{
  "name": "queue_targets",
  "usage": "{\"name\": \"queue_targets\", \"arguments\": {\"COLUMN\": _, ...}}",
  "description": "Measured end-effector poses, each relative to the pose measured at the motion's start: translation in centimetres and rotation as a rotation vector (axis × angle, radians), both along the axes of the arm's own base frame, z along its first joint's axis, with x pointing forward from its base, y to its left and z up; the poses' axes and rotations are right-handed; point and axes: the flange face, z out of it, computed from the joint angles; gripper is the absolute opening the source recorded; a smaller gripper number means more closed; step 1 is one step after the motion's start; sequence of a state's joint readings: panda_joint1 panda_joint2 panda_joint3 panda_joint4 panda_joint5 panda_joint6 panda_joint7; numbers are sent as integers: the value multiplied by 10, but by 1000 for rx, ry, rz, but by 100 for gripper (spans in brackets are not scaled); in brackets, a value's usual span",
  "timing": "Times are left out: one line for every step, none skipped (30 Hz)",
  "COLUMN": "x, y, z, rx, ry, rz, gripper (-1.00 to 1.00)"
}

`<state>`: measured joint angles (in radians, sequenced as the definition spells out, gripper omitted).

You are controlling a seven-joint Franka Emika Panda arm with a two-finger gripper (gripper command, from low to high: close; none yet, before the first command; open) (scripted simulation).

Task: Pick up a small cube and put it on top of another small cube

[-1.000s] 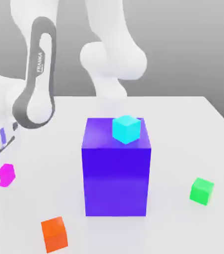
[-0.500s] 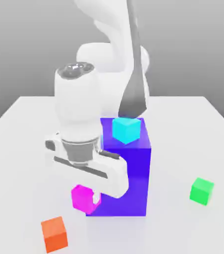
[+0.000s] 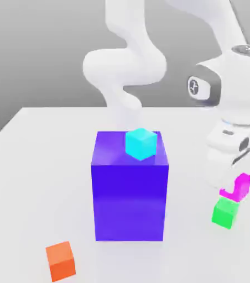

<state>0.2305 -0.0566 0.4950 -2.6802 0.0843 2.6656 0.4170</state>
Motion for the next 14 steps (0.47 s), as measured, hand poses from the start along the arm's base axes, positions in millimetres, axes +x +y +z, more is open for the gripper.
{"name": "queue_targets", "arguments": {"x": -4, "y": -5, "z": -6, "rx": -17, "ry": 9, "rz": 12, "gripper": -100}}
{"name": "queue_targets", "arguments": {"x": -6, "y": -7, "z": -12, "rx": -25, "ry": 13, "rz": 17, "gripper": -100}}
{"name": "queue_targets", "arguments": {"x": -6, "y": -9, "z": -18, "rx": -30, "ry": 14, "rz": 18, "gripper": -100}}
{"name": "queue_targets", "arguments": {"x": -6, "y": -9, "z": -24, "rx": -33, "ry": 14, "rz": 19, "gripper": -100}}
{"name": "queue_targets", "arguments": {"x": -5, "y": -9, "z": -30, "rx": -34, "ry": 14, "rz": 19, "gripper": -100}}
{"name": "queue_targets", "arguments": {"x": -5, "y": -9, "z": -36, "rx": -34, "ry": 14, "rz": 19, "gripper": -100}}
{"name": "queue_targets", "arguments": {"x": -5, "y": -9, "z": -43, "rx": -34, "ry": 14, "rz": 20, "gripper": -100}}
{"name": "queue_targets", "arguments": {"x": -5, "y": -9, "z": -50, "rx": -34, "ry": 14, "rz": 21, "gripper": -100}}
{"name": "queue_targets", "arguments": {"x": -6, "y": -9, "z": -57, "rx": -34, "ry": 14, "rz": 22, "gripper": -100}}
{"name": "queue_targets", "arguments": {"x": -7, "y": -9, "z": -65, "rx": -34, "ry": 15, "rz": 24, "gripper": -100}}
{"name": "queue_targets", "arguments": {"x": -9, "y": -9, "z": -72, "rx": -34, "ry": 17, "rz": 26, "gripper": 100}}
{"name": "queue_targets", "arguments": {"x": -9, "y": -9, "z": -72, "rx": -34, "ry": 17, "rz": 26, "gripper": 100}}
{"name": "queue_targets", "arguments": {"x": -9, "y": -9, "z": -72, "rx": -34, "ry": 17, "rz": 26, "gripper": 100}}
{"name": "queue_targets", "arguments": {"x": -9, "y": -9, "z": -72, "rx": -34, "ry": 17, "rz": 26, "gripper": 100}}
